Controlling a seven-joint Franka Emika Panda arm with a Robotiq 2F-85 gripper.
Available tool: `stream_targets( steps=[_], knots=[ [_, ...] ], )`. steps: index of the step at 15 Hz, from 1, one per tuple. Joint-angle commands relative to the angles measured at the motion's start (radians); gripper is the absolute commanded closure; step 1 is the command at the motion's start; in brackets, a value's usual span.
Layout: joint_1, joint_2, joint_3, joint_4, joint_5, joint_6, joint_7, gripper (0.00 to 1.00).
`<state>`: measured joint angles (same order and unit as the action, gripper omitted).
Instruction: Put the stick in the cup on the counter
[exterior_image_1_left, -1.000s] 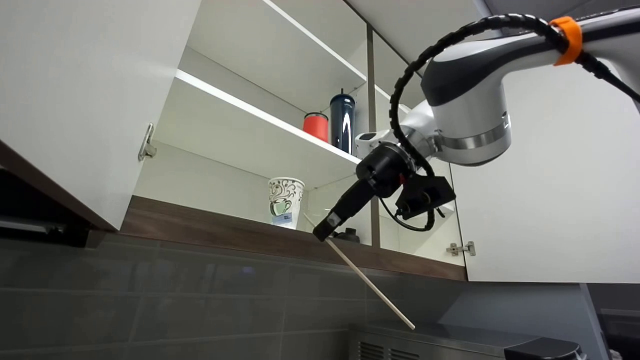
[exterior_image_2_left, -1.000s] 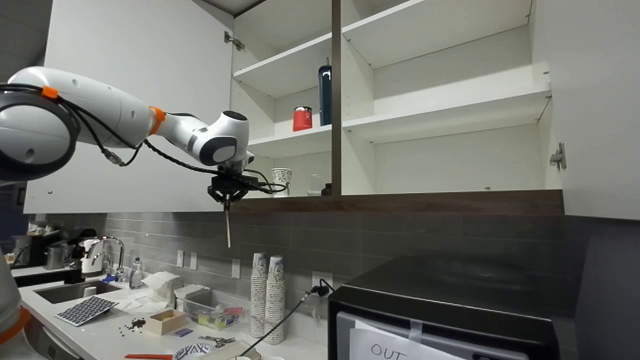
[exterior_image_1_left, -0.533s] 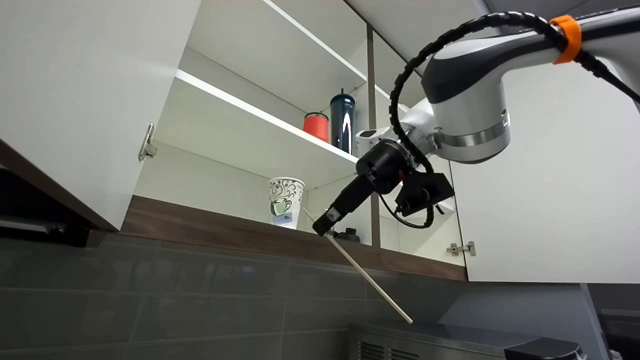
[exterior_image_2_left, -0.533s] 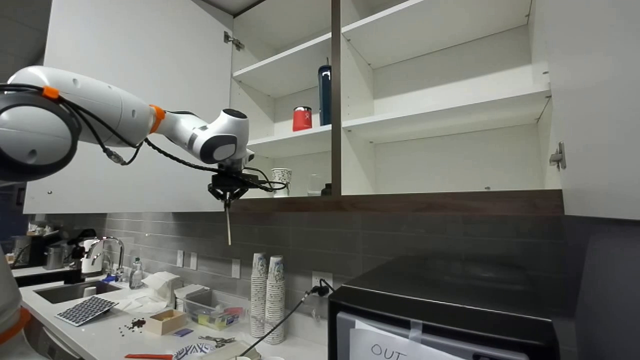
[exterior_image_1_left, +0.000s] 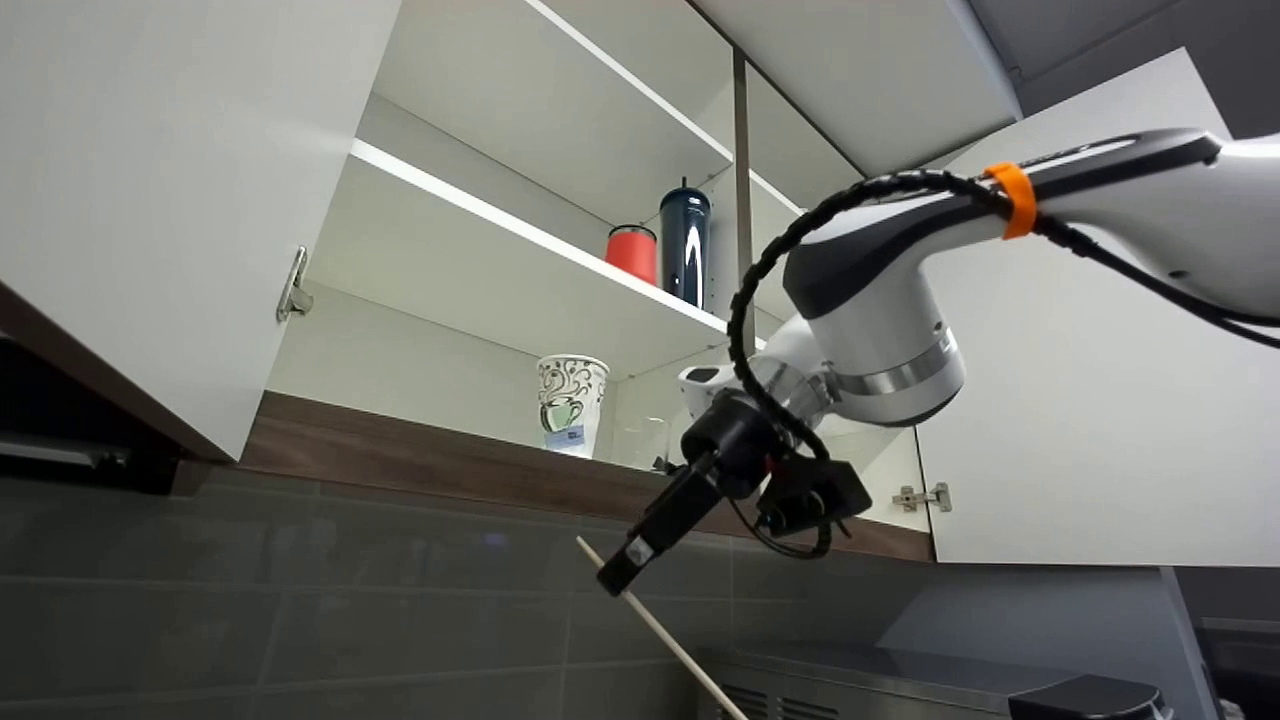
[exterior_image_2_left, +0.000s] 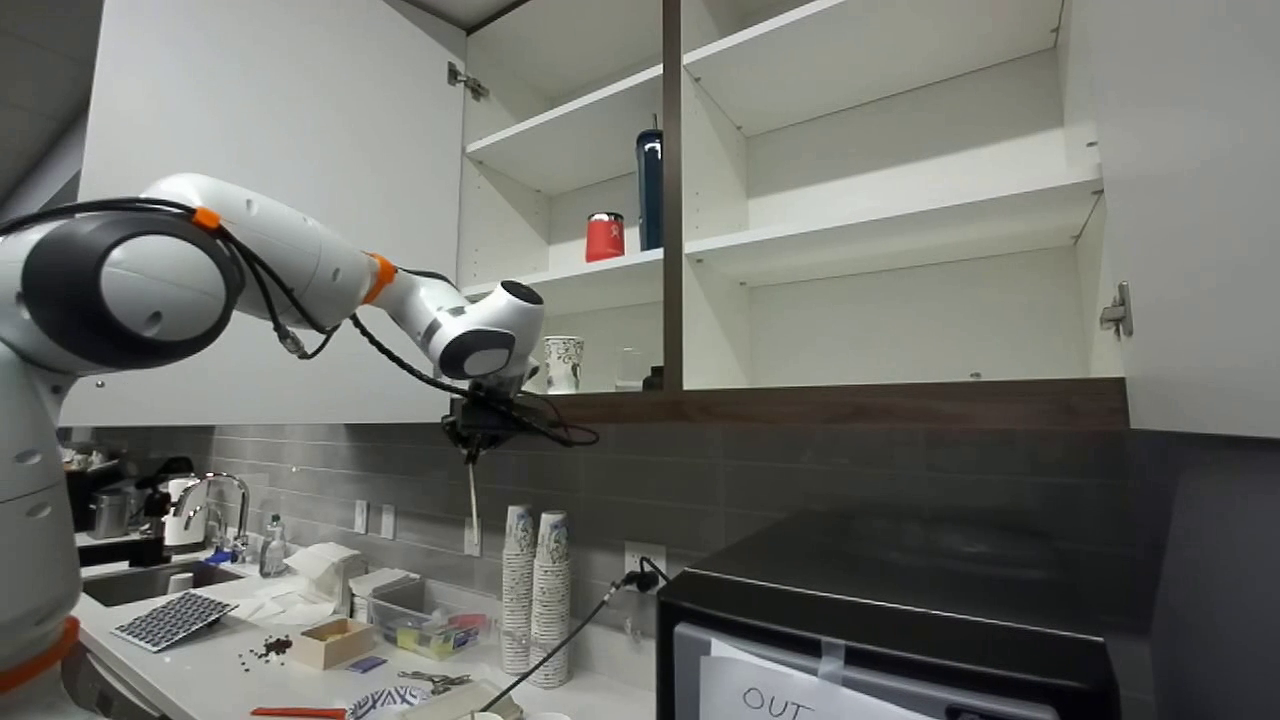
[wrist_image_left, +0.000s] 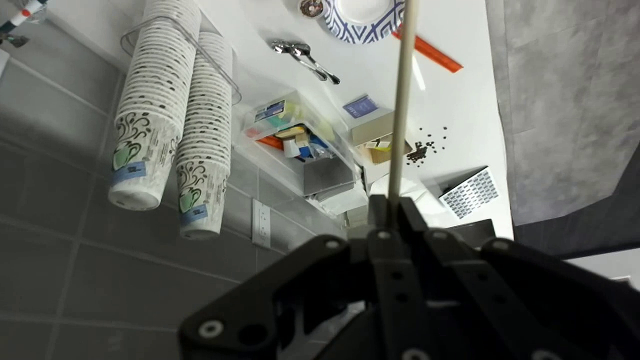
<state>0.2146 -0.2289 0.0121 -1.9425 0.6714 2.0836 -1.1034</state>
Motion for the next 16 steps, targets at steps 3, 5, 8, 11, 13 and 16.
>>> stream_targets(
  steps=[3, 5, 8, 11, 13, 16],
  knots=[
    [-0.020, 0.085, -0.003, -0.031, 0.151, -0.026, -0.202, 0.98],
    [-0.035, 0.085, 0.019, -0.021, 0.114, -0.007, -0.162, 0.93],
    [-0.037, 0.095, 0.020, -0.022, 0.127, -0.006, -0.178, 0.93],
    [-0.037, 0.093, 0.020, -0.021, 0.127, -0.007, -0.179, 0.93],
    [-0.037, 0.093, 0.020, -0.021, 0.127, -0.007, -0.179, 0.98],
    [-0.044, 0.154, 0.018, -0.052, 0.181, 0.025, -0.271, 0.98]
  ],
)
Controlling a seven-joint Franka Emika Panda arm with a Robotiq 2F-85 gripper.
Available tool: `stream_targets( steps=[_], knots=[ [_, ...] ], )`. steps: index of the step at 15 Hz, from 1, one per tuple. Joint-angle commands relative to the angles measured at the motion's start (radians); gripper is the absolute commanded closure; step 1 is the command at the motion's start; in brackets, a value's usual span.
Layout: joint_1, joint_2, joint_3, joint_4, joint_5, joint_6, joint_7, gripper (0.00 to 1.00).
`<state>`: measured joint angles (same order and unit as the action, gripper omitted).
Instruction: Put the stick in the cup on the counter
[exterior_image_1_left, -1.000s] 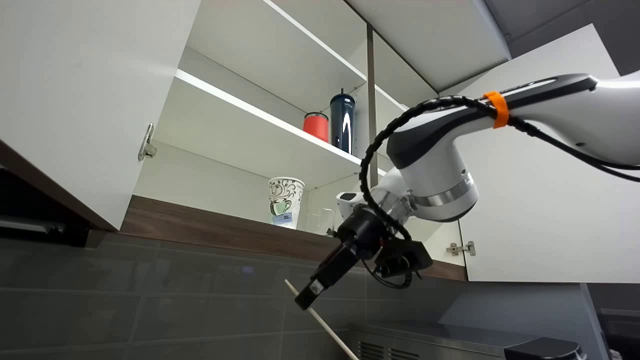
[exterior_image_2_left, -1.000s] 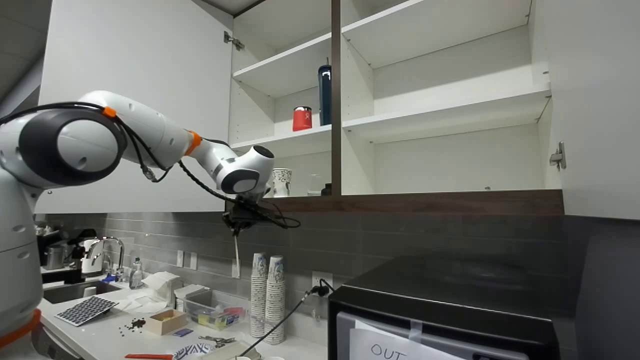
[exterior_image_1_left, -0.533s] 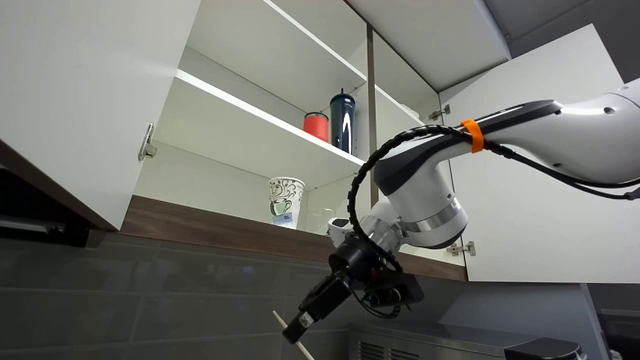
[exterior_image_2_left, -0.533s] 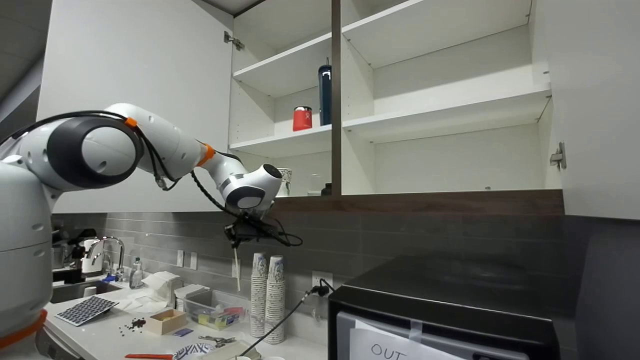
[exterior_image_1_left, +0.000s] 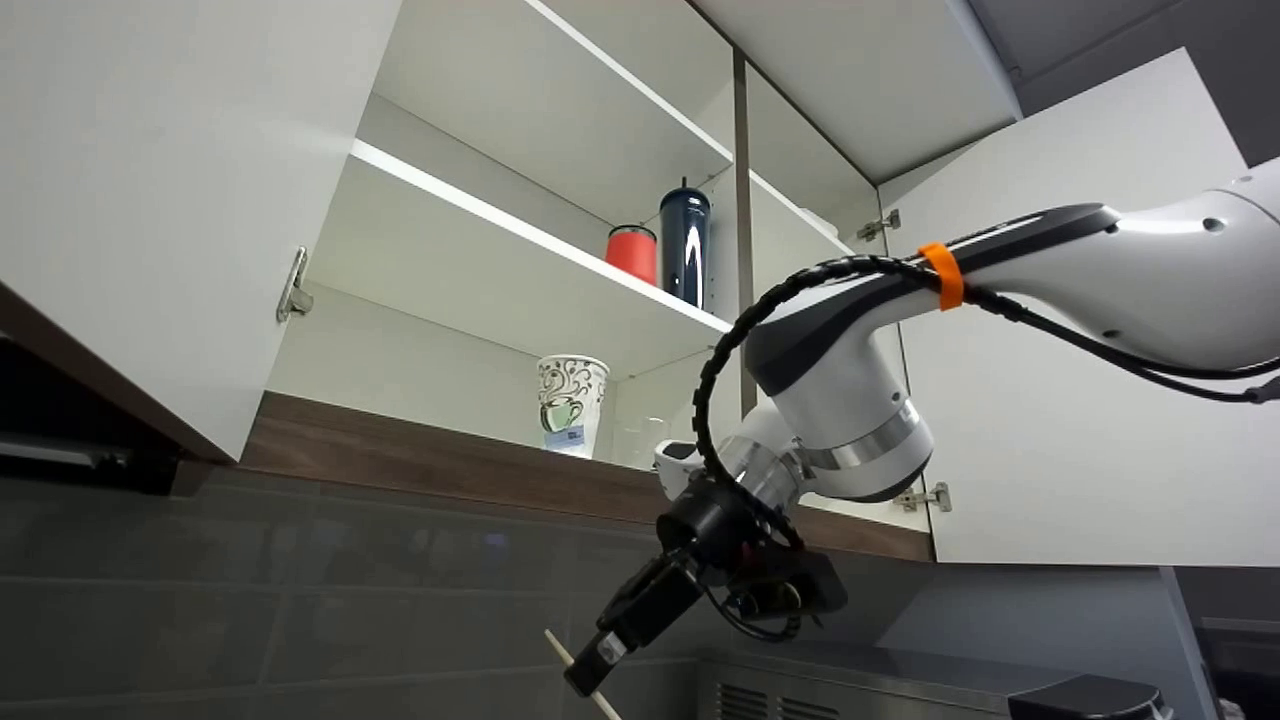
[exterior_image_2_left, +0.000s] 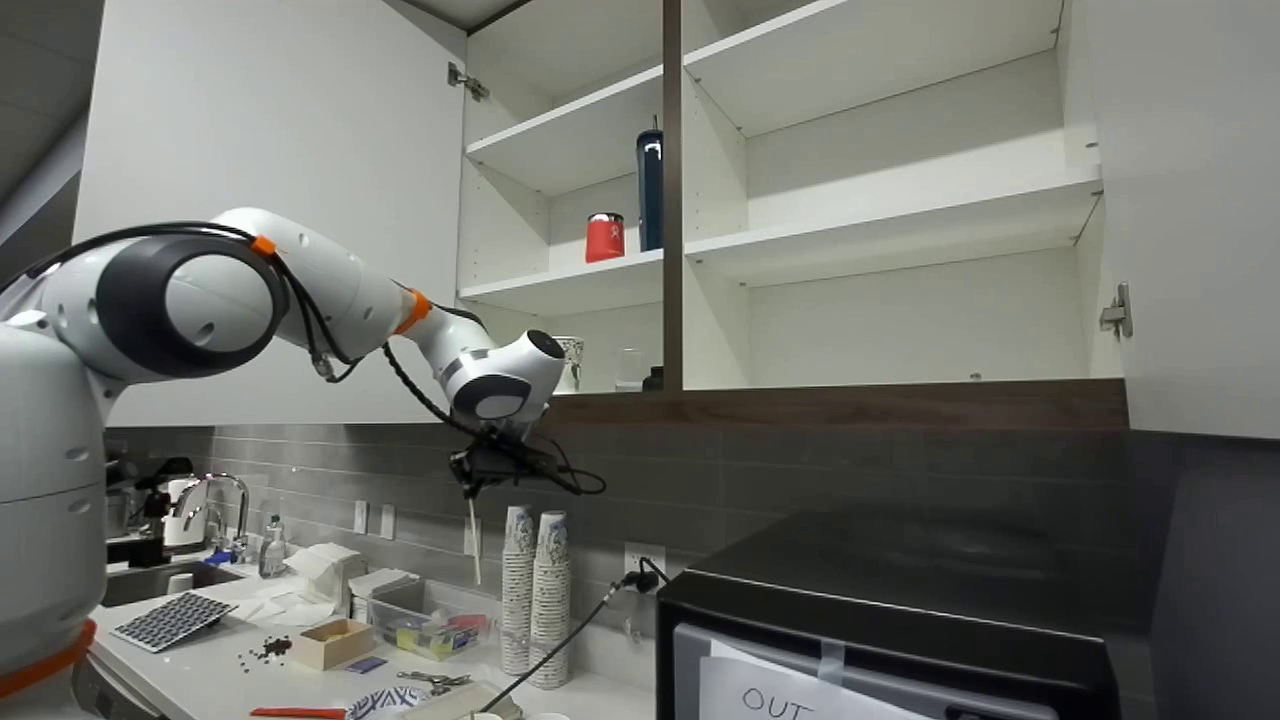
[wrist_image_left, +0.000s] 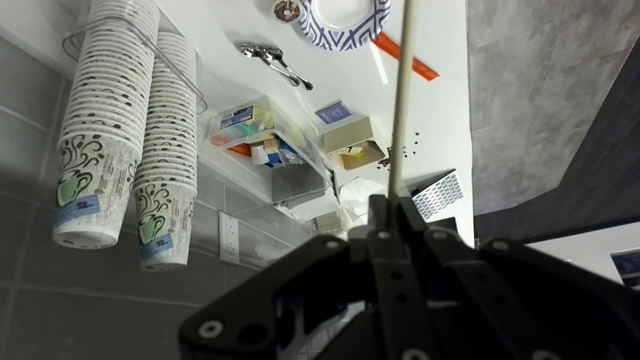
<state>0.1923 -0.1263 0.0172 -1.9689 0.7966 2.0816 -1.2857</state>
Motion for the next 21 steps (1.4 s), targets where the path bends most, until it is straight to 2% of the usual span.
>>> stream_targets(
  steps=[1, 6, 11, 12, 13, 14, 21],
  knots=[
    [-0.025, 0.060, 0.016, -0.041, 0.065, 0.051, -0.129, 0.98],
    [-0.047, 0.087, 0.026, -0.130, 0.289, 0.139, -0.428, 0.98],
    [-0.070, 0.103, 0.029, -0.205, 0.515, 0.165, -0.691, 0.98],
    [-0.074, 0.111, 0.030, -0.215, 0.530, 0.166, -0.710, 0.98],
    [-0.078, 0.107, 0.032, -0.182, 0.466, 0.136, -0.638, 0.98],
    [-0.082, 0.110, 0.031, -0.189, 0.470, 0.136, -0.648, 0.93],
    [-0.082, 0.109, 0.037, -0.179, 0.470, 0.136, -0.644, 0.93]
  ],
)
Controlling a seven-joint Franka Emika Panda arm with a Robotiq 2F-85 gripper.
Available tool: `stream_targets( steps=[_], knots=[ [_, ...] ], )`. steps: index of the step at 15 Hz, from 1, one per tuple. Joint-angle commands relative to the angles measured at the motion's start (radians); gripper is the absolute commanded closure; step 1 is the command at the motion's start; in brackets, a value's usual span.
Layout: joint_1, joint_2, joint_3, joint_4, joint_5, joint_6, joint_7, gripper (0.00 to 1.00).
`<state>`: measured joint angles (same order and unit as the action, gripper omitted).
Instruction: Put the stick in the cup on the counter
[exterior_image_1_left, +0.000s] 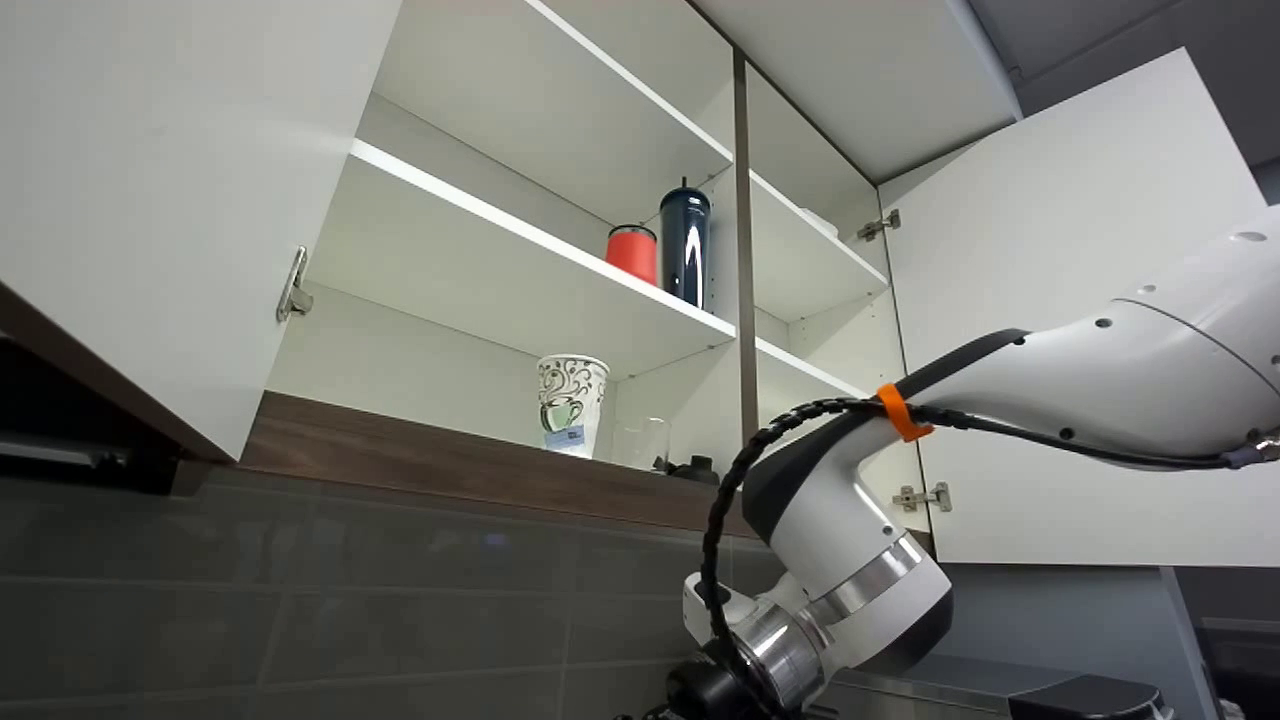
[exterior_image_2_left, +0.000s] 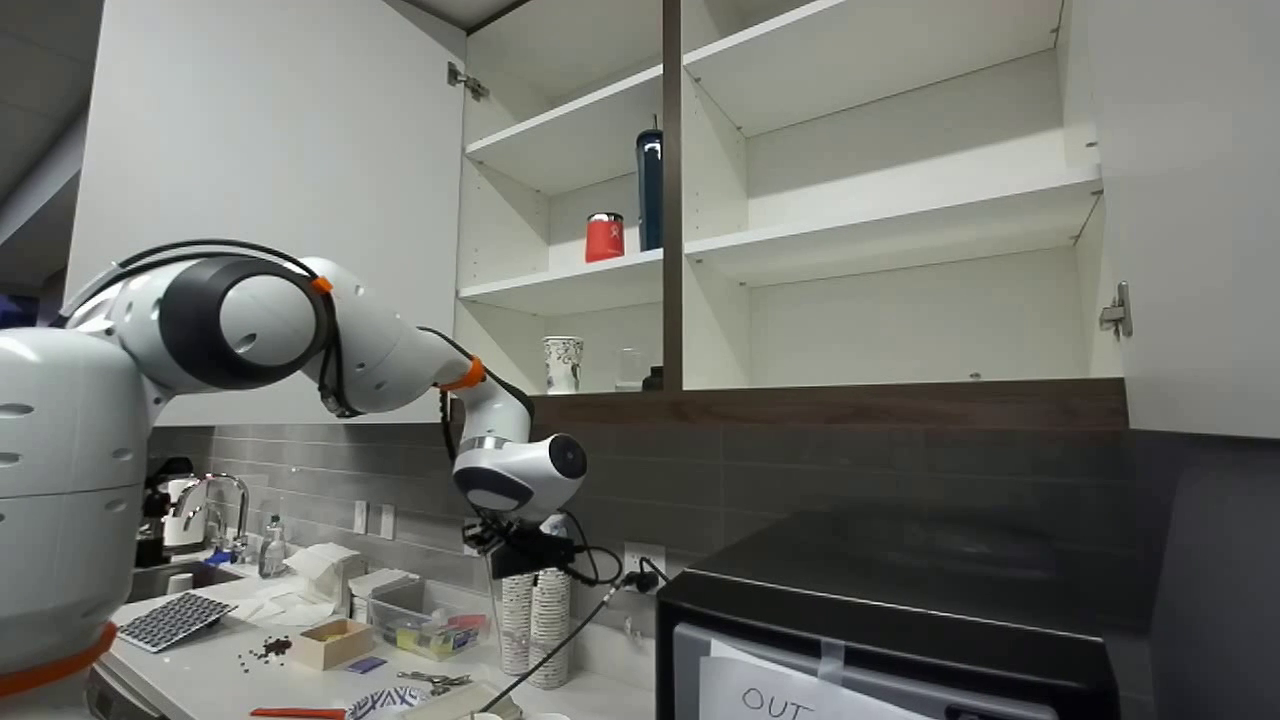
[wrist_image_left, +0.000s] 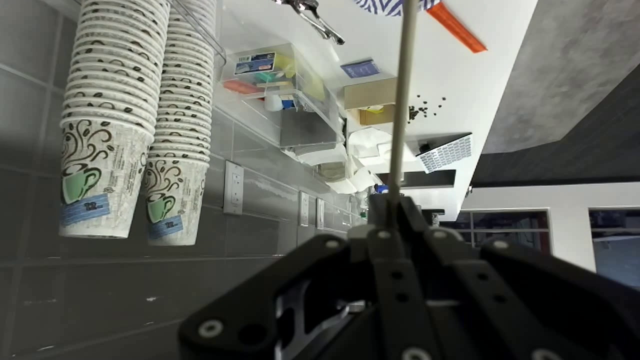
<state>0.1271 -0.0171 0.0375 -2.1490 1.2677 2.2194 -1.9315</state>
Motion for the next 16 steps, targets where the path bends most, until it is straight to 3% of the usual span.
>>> stream_targets(
  steps=[1, 2, 5, 16],
  knots=[
    [-0.017, 0.000, 0.016, 0.001, -0.002, -0.001, 0.002, 0.93],
    [-0.024, 0.035, 0.010, 0.025, 0.019, -0.006, 0.025, 0.98],
    [-0.048, 0.110, -0.004, 0.062, 0.082, -0.004, 0.078, 0.98],
    [-0.097, 0.298, -0.005, 0.162, 0.106, -0.015, -0.022, 0.98]
  ],
)
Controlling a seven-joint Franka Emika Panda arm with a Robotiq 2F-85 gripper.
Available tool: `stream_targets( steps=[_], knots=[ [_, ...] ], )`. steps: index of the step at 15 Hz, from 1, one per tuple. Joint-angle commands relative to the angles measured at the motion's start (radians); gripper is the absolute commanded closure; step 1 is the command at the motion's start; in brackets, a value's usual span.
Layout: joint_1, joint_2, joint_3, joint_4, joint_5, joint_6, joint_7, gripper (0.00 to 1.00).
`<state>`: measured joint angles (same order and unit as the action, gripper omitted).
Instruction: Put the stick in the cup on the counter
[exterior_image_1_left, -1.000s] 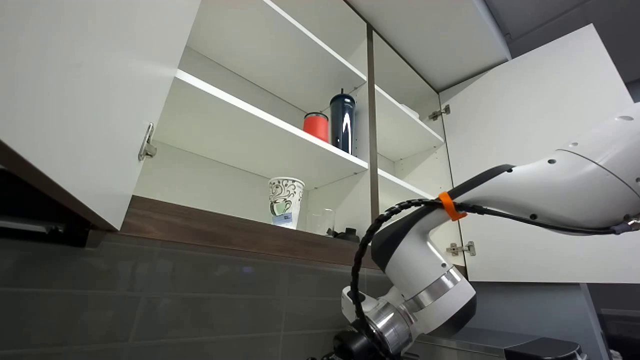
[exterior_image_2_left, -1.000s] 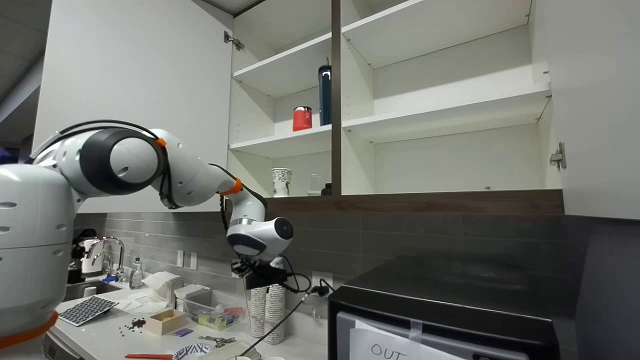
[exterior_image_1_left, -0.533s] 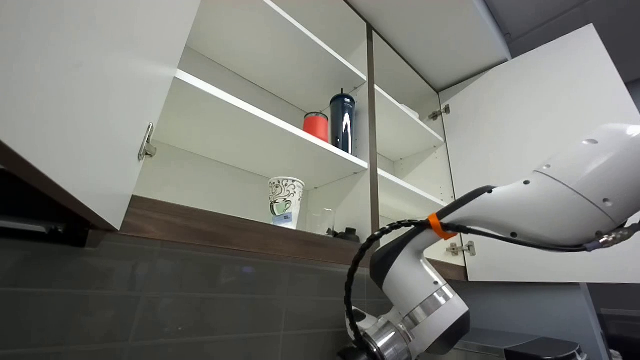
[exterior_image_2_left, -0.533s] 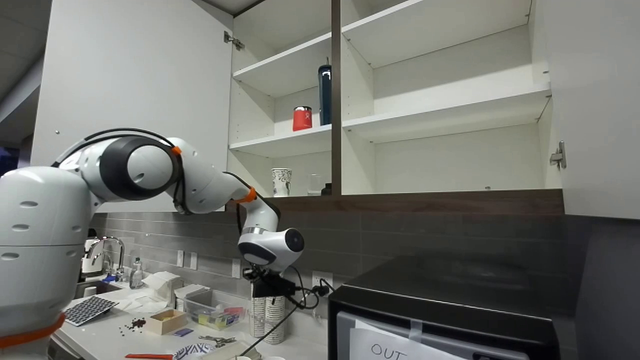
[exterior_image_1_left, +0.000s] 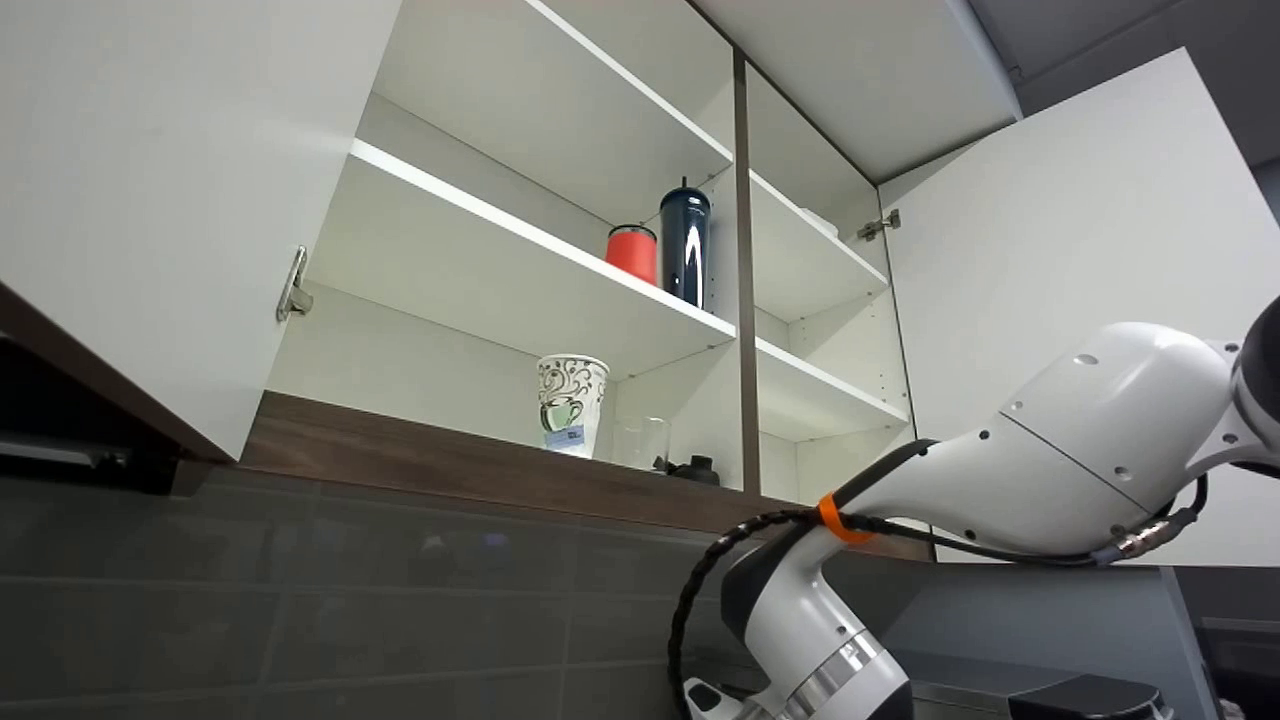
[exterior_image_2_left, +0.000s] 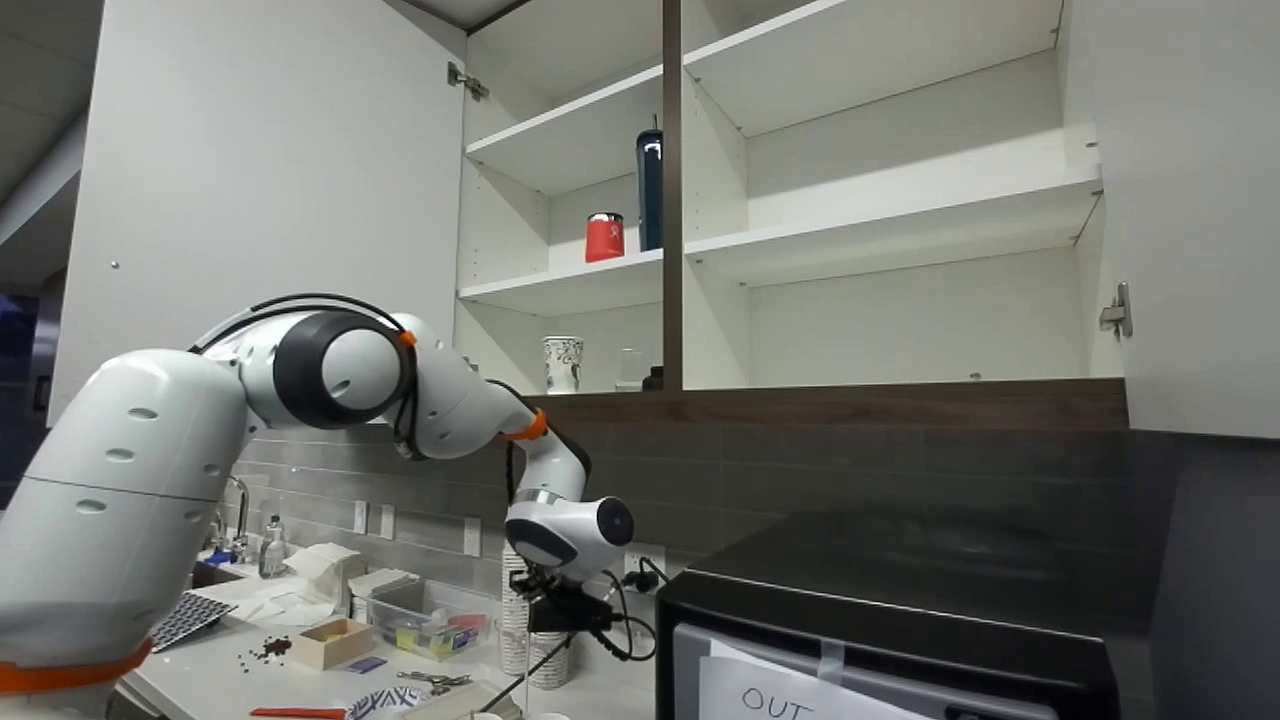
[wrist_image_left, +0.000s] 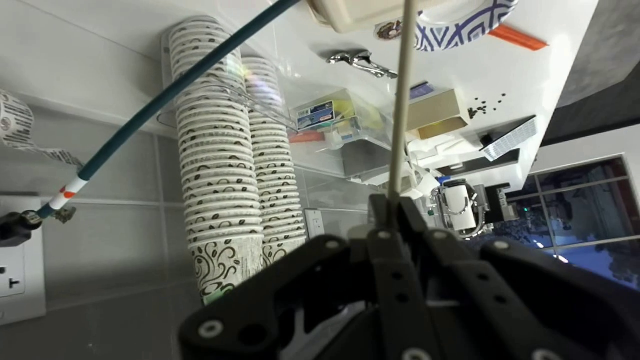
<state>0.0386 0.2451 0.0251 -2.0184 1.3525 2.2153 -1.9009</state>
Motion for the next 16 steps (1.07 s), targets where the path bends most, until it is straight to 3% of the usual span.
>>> stream_targets(
  steps=[1, 16],
  knots=[
    [-0.009, 0.042, 0.008, 0.035, 0.019, -0.010, -0.063, 0.98],
    [-0.040, 0.131, -0.002, 0.075, -0.135, -0.184, -0.146, 0.98]
  ],
)
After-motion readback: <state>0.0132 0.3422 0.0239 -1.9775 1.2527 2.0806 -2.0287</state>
